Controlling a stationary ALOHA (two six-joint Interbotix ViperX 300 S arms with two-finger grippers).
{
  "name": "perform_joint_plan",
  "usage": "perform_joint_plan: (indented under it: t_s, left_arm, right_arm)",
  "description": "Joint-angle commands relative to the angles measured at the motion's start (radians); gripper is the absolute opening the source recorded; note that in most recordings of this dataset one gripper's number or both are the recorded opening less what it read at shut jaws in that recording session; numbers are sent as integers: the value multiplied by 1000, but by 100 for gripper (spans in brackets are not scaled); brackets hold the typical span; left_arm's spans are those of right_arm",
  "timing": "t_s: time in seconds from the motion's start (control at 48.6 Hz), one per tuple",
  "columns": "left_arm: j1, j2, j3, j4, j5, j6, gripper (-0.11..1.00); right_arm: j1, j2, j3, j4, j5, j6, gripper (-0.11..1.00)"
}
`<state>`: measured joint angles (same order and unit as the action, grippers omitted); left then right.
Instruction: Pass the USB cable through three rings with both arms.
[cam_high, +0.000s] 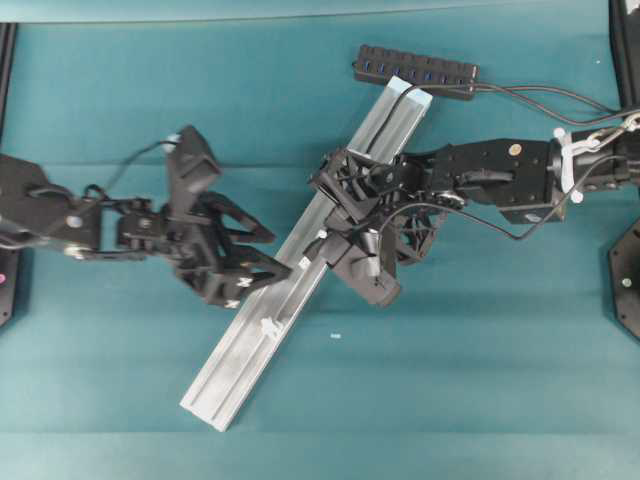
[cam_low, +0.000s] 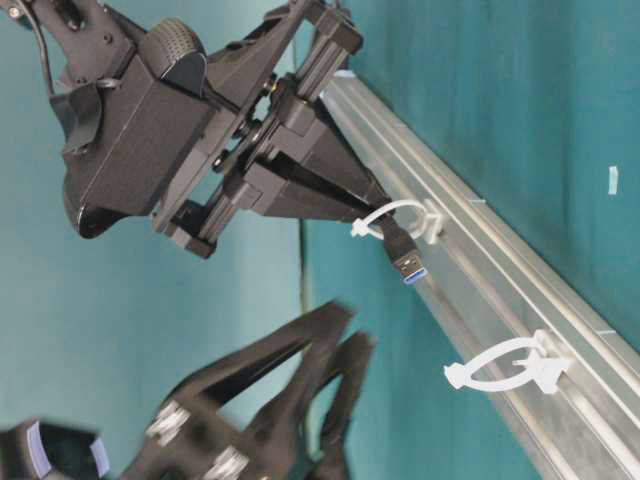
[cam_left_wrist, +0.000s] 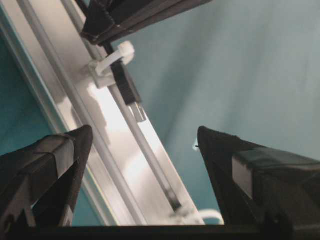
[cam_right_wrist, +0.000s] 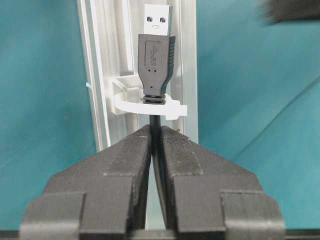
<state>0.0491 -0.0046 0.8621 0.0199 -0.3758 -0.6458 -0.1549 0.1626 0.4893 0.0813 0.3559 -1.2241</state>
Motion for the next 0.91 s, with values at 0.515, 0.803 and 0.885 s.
perform_joint_plan:
  t_s: [0.515, 0.803, 0.885]
  left_arm:
    - [20, 103, -109, 2, -51, 0, 91]
    - [6, 156, -129, 3, -51, -2, 86]
    - [9, 158, -127, 3, -51, 0, 85]
  right_arm:
    - [8, 3, -9, 3, -5, 12, 10]
    - [8, 3, -9, 2, -3, 12, 10]
    - [8, 2, -9, 2, -6, 12, 10]
